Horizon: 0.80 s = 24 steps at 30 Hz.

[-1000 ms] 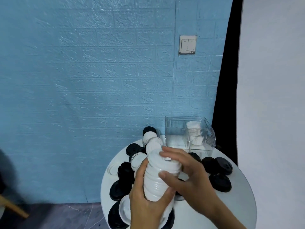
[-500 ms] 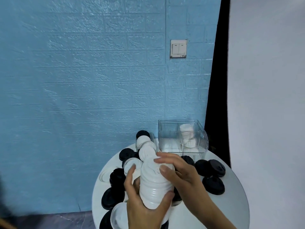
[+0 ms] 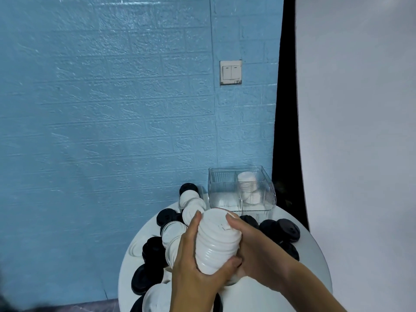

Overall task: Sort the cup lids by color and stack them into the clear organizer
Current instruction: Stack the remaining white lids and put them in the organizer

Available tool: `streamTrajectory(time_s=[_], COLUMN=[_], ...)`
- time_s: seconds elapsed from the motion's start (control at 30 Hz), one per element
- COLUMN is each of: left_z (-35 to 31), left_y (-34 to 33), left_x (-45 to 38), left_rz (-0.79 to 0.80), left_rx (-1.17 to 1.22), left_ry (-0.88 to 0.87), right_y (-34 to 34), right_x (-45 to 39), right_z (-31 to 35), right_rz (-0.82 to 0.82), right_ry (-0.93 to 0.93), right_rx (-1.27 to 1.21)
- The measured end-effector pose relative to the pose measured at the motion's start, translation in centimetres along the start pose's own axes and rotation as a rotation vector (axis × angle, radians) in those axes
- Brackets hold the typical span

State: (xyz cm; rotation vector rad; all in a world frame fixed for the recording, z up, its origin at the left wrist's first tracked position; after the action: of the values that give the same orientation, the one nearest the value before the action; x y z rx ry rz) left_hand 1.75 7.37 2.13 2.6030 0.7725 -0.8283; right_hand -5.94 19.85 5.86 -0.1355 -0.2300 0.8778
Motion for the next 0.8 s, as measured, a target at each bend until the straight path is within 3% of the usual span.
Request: streamTrajectory(time_s=[0.1,0.43,0.6,0.8], left_z=[-0.4,2.1,4.2,6.4], left_y=[-1.0,-5.8,-8.1,-11.3], left_x=[-1.5,-7.5,-10.8,-17.1], left_rz=[0.030,0.351,0.487,0.548], left_rx=[0.001,0.104,-0.034,0.003], left_ry=[-0.008,0.132,0.120,0.123], right_y=[1.1,6.1,9.4,13.0], right_x=[-0.5,-2.9,-4.0,-7.5], right_z=[0.2,3.3,5.2,9.2], right_rz=[-0.028,-0.422,-0.480,-0.503], right_ry=[-0.042,-0.070,-0.081,-0.033], right_rx=[-0.060,-0.015,0.014,0.161])
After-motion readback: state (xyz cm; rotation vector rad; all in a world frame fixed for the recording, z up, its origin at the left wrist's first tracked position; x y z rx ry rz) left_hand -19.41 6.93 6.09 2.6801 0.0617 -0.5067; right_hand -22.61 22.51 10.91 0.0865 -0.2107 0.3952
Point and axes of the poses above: each hand's wrist, its own x-axis away from the middle knuckle, its own y-axis out of the back of the hand, z = x × y, the point moved 2 cm from there along -x, towards the middle knuckle, and after that the axes turned 6 degrees about x, right-handed, at the moved point
